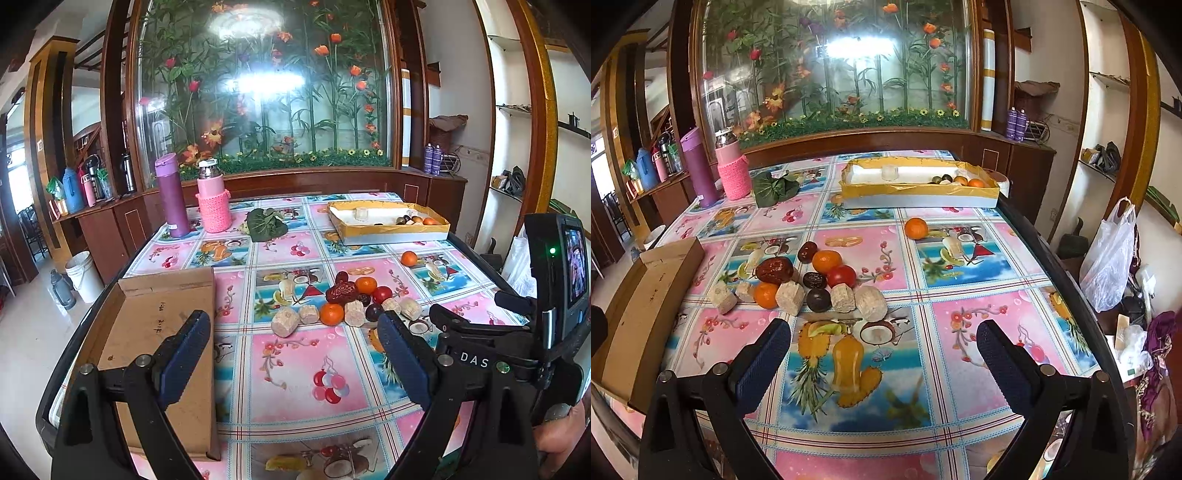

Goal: Organize fruits
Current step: 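Grasp a beige block with the left tool while the right tool grasps another beige block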

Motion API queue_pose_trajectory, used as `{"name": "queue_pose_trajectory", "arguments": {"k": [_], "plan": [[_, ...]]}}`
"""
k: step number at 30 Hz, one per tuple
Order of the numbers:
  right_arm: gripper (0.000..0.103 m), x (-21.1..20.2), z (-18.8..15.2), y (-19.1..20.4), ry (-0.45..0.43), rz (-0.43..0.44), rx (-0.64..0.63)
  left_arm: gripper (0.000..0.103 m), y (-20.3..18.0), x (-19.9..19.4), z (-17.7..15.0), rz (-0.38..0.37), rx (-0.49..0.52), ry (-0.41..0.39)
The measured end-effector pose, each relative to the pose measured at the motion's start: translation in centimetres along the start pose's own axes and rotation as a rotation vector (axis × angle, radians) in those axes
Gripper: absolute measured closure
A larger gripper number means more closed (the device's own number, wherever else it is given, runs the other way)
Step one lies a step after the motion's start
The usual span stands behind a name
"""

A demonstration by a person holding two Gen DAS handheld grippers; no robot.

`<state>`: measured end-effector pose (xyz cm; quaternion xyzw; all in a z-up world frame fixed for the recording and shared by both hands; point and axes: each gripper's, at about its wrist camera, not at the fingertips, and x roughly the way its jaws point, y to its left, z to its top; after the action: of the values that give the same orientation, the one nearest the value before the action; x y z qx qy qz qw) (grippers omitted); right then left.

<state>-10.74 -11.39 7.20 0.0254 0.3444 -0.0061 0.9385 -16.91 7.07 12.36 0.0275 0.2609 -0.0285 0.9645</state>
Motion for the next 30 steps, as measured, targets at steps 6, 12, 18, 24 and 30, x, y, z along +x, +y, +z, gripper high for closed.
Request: {"name": "queue_pose_trajectory", "arguments": {"k": [6,12,18,24,30], "plan": [[0.001,0.0,-0.1,-0.1,-0.006,0.013,-0.013,0.011,0.2,1.8,-0.3,-0.025,-0.005,0.04],[0.001,1.8,0.1,-2.6,0.042,0.037,0.024,0.011,5.3,5.8,1.1,-0.005,-0.1,0.118],[0.005,4.1,0.9,-4.8,0.085,0.093,0.062,0.011,8.2,9.2,1.1,-0.008,-0.162,0.202],[0.031,7.5,2.1,-3.9,0.164,0.221,0.07,0.02,4.2,13.2,0.2,-0.098,-0.066,0.29],[0.033,8.8,2.5,-4.2,0.178,0.282,0.075,0.031,2.5,17.5,-0.7,-0.111,-0.043,0.39]]}}
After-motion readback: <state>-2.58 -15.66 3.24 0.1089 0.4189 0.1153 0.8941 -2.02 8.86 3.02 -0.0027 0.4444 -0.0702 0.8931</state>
